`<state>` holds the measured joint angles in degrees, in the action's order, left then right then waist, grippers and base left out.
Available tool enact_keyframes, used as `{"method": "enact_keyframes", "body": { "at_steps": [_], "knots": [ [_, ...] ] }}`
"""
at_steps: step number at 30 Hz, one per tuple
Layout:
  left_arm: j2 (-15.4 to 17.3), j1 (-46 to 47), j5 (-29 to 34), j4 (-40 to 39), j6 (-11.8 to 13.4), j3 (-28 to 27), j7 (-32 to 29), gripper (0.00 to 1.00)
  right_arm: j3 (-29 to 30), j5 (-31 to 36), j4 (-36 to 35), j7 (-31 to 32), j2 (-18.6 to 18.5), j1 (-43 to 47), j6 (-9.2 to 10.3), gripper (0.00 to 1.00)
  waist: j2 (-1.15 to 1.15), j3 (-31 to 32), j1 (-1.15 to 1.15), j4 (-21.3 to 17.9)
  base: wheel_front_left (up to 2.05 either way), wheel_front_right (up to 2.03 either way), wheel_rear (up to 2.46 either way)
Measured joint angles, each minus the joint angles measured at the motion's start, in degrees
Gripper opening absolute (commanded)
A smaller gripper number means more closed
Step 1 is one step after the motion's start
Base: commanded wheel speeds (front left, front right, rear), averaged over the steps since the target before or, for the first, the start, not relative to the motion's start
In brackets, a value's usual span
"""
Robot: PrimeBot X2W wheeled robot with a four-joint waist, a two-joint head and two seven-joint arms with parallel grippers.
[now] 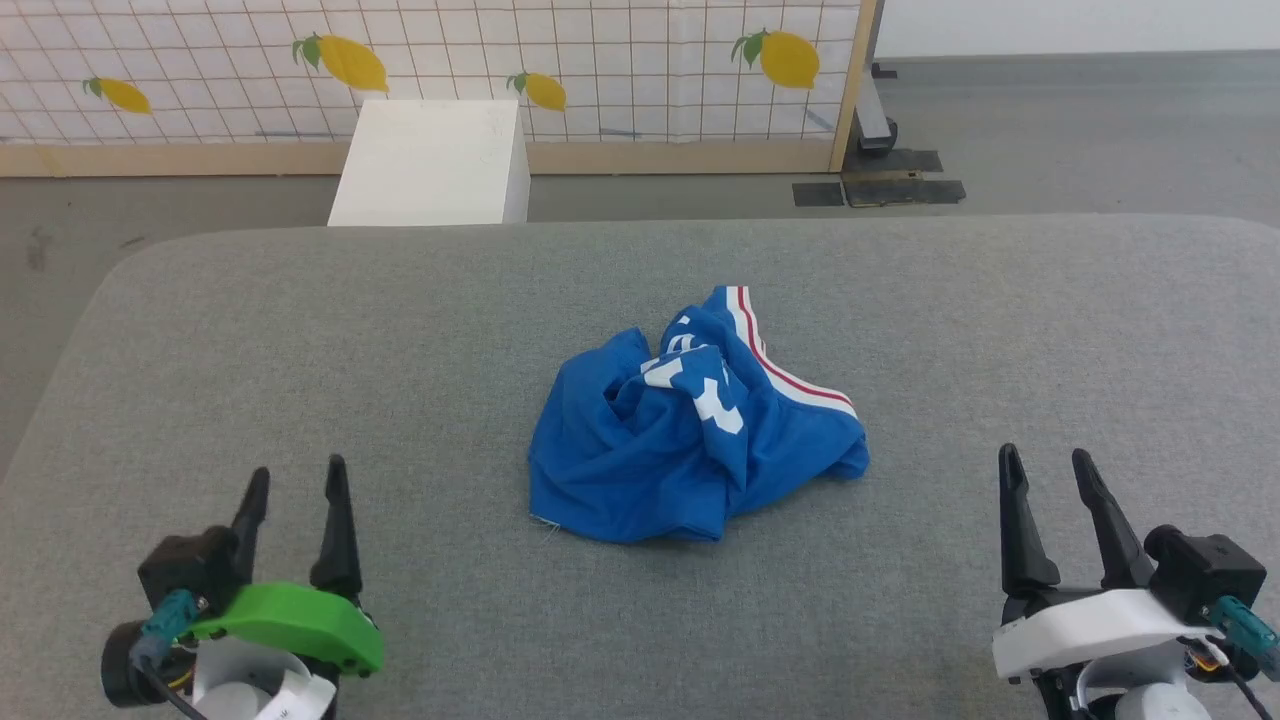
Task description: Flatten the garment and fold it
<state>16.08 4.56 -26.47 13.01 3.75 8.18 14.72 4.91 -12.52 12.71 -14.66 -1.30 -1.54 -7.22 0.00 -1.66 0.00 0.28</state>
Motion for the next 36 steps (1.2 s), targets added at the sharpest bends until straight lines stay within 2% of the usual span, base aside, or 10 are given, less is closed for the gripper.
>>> {"method": "enact_keyframes", "body": {
  "at_steps": [11, 14, 17, 21, 27, 35, 36],
  "knots": [
    [-2.65, -0.97, 0.8, -0.49, -2.03, -1.72, 0.0, 1.0, -0.58, 0.32, 1.83, 0.0, -0.02, -0.34, 0.0, 1.0, 0.0, -0.37, 0.0, 0.43, 0.0, 0.0, 0.0],
    [-3.45, -0.97, 1.27, -0.42, -2.44, -2.07, 0.01, 1.0, -1.7, 1.33, 4.79, 0.97, -0.01, -2.87, 0.0, 1.0, 0.0, -0.75, 0.0, 0.53, 0.0, 0.0, 0.0],
    [-3.89, -0.97, 2.11, -0.41, -2.79, -2.38, 0.01, 1.0, -2.87, 2.32, 6.84, 4.64, -0.03, -7.83, 0.0, 1.0, 0.0, -1.43, 0.0, 0.72, 0.0, 0.0, 0.0],
    [-4.57, -0.9, 2.56, -0.42, -3.28, -2.78, 0.01, 1.0, -5.76, 3.69, 10.74, 13.05, -0.4, -15.69, 0.0, 1.0, 0.0, -2.61, 0.0, 1.24, 0.0, 0.0, 0.0],
    [-5.53, -0.34, 3.32, -0.51, -3.98, -3.43, 0.0, 1.0, -11.69, 4.43, 18.08, 29.34, -2.43, -26.6, 0.0, 1.0, 0.0, -4.99, 0.0, 2.44, 0.0, 0.0, 0.0],
    [-7.19, 1.22, 3.82, -0.6, -4.89, -4.02, 0.01, 1.0, -19.67, 4.49, 24.77, 49.16, -3.88, -35.66, -0.05, 1.0, 0.0, -8.56, 0.0, 3.91, 0.0, 0.0, 0.0],
    [-7.56, 1.91, 4.15, -0.58, -5.35, -4.32, 0.01, 1.0, -22.38, 4.27, 26.3, 54.7, -4.61, -36.99, -0.05, 1.0, 0.0, -9.66, 0.0, 4.45, 0.0, 0.0, 0.0]
  ]
}}
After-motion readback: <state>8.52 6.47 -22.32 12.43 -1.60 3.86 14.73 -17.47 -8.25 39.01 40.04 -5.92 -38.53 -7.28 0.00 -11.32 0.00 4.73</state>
